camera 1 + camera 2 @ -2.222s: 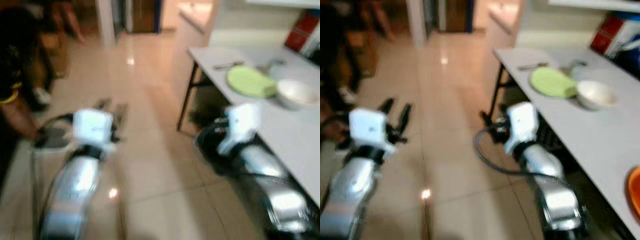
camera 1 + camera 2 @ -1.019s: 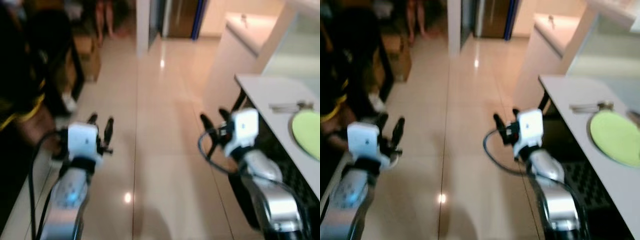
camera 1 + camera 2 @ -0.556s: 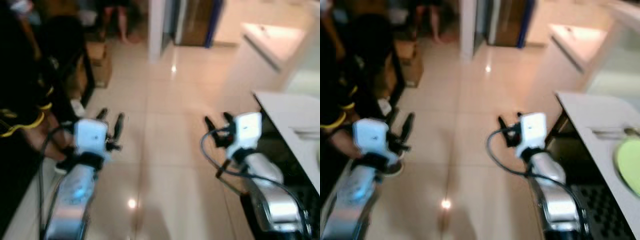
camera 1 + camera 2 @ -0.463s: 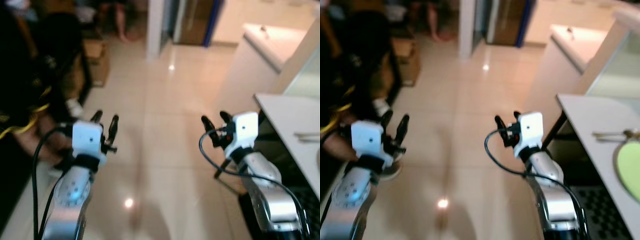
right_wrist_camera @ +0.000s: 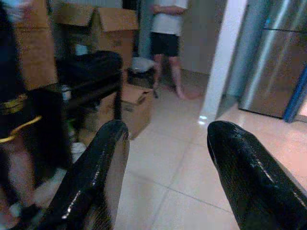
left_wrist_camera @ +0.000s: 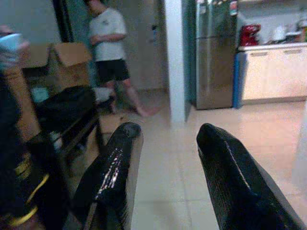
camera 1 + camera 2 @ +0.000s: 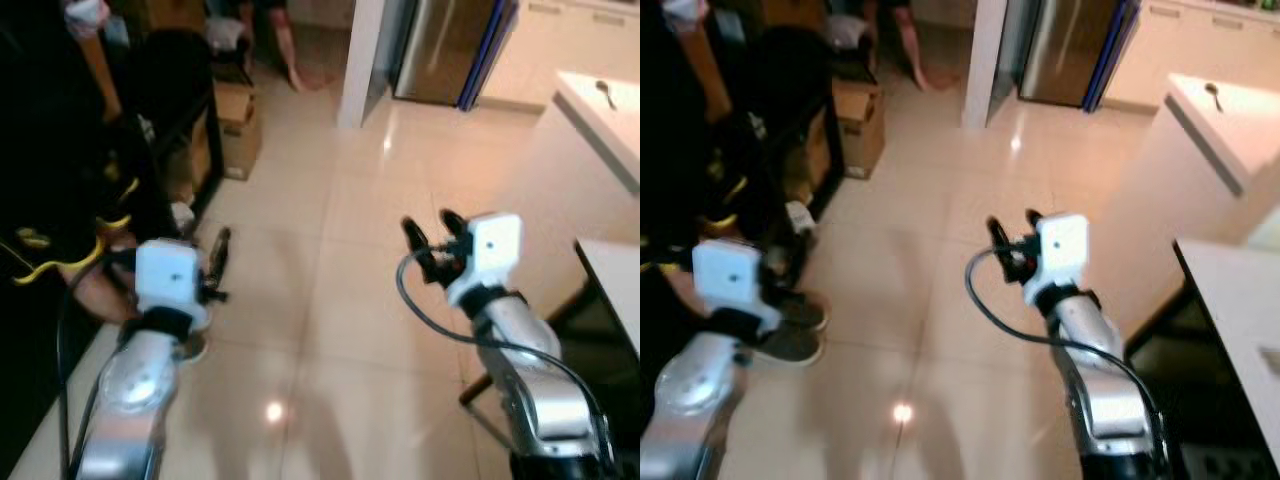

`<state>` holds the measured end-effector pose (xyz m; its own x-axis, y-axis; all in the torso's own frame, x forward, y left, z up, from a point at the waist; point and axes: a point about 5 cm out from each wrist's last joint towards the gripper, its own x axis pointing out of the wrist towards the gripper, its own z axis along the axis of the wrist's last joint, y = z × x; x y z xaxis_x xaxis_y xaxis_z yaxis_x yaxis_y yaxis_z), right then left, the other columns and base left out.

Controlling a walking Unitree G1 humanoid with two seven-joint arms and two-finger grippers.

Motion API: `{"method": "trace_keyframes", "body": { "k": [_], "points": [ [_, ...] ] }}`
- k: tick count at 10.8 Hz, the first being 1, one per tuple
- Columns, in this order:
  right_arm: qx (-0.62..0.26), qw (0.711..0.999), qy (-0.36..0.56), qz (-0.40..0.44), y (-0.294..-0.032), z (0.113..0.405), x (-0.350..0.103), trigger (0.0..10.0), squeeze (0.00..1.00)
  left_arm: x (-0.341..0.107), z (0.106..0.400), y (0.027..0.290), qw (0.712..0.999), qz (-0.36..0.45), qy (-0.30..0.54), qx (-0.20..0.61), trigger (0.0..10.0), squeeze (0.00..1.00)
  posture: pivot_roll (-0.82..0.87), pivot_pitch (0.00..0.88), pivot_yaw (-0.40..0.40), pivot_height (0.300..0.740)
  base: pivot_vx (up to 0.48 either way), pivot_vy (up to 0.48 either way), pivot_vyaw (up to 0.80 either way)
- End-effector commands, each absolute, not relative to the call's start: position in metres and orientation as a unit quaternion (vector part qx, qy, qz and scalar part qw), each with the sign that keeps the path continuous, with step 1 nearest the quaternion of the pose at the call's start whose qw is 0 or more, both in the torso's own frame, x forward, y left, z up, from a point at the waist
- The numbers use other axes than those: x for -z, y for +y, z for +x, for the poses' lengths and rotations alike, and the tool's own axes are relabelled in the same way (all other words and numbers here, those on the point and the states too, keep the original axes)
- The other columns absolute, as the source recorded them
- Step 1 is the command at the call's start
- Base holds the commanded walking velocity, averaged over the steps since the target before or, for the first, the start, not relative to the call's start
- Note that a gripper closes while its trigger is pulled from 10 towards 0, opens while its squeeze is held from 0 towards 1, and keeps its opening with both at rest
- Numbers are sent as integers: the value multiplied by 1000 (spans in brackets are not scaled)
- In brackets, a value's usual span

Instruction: Setting the table

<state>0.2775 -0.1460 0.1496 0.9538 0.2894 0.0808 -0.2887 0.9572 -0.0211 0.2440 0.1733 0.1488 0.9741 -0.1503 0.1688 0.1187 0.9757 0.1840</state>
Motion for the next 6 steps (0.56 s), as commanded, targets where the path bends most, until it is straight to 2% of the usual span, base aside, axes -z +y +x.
{"method": "trace_keyframes", "body": {
  "k": [1,6],
  "points": [
    [-131,991,-33,-7,-155,277,-146,10000,0,-150,245,166,989,82,-93,81,10000,0,45,15,-48,740,480,0,0],
    [-127,991,-32,-7,-156,277,-146,10000,0,-149,247,162,989,81,-90,88,10000,0,39,20,-43,740,480,0,0]
  ]
}}
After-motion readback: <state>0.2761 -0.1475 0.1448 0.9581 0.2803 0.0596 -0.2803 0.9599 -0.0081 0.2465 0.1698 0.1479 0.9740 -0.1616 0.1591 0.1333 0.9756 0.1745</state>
